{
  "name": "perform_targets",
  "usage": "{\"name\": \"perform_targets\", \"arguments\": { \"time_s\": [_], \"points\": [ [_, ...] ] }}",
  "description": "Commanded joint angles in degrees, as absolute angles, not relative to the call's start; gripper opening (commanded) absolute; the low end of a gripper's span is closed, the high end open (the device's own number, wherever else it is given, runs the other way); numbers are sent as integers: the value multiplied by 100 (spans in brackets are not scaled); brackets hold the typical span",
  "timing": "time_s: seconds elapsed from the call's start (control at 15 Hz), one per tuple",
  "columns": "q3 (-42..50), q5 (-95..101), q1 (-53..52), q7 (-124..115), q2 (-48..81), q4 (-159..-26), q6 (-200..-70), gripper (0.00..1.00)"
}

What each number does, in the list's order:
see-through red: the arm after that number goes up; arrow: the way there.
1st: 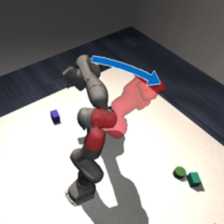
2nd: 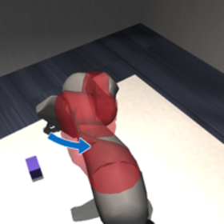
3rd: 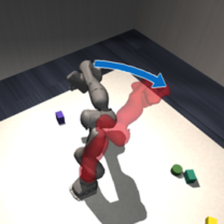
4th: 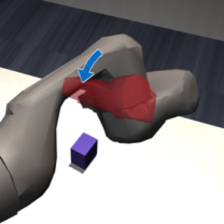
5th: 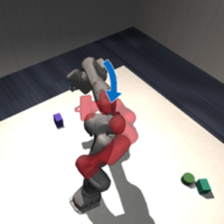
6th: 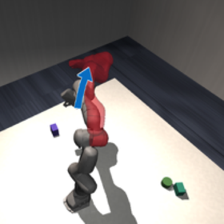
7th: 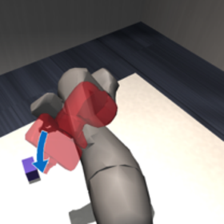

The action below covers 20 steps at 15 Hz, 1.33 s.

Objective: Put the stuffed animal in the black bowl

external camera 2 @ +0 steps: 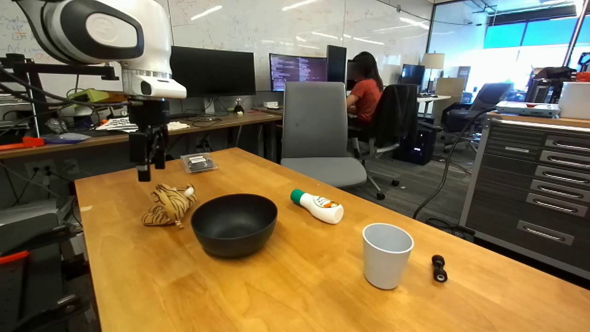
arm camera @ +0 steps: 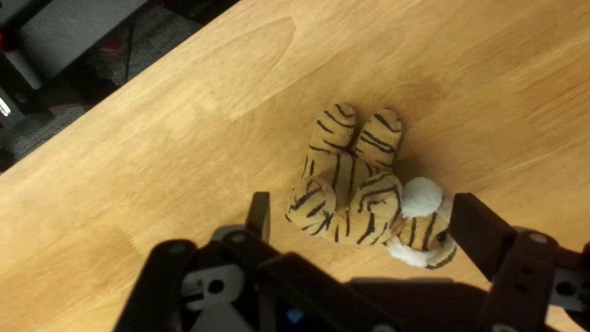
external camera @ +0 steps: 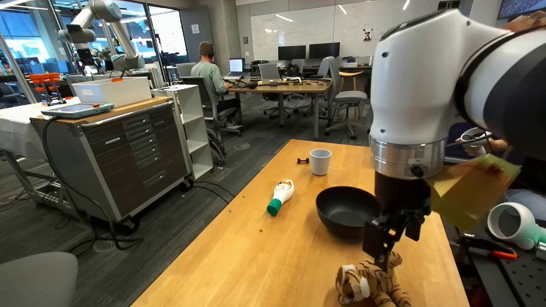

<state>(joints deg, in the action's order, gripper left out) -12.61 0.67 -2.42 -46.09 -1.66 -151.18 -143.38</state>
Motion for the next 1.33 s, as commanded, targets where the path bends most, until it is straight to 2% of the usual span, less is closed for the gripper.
{"name": "perform_targets", "arguments": {
  "time_s": [0.0, 0.4, 0.47, 0.53, 0.73, 1.07, 1.2, 1.27],
  "points": [
    [-1008, 501, -393, -5083, 500, -14775, -14407, 100],
    [-616, 622, -676, -5335, 1127, -14438, -14360, 100],
    [-570, 594, -719, -5331, 1194, -14390, -14356, 93],
    [-539, 536, -760, -5326, 1240, -14351, -14362, 74],
    [-512, 346, -826, -5265, 1286, -14248, -14335, 49],
    [-597, -65, -828, -5076, 1083, -14200, -14296, 12],
    [-631, -274, -822, -4977, 954, -14193, -14270, 7],
    [-647, -375, -816, -4920, 871, -14191, -14265, 9]
  ]
}}
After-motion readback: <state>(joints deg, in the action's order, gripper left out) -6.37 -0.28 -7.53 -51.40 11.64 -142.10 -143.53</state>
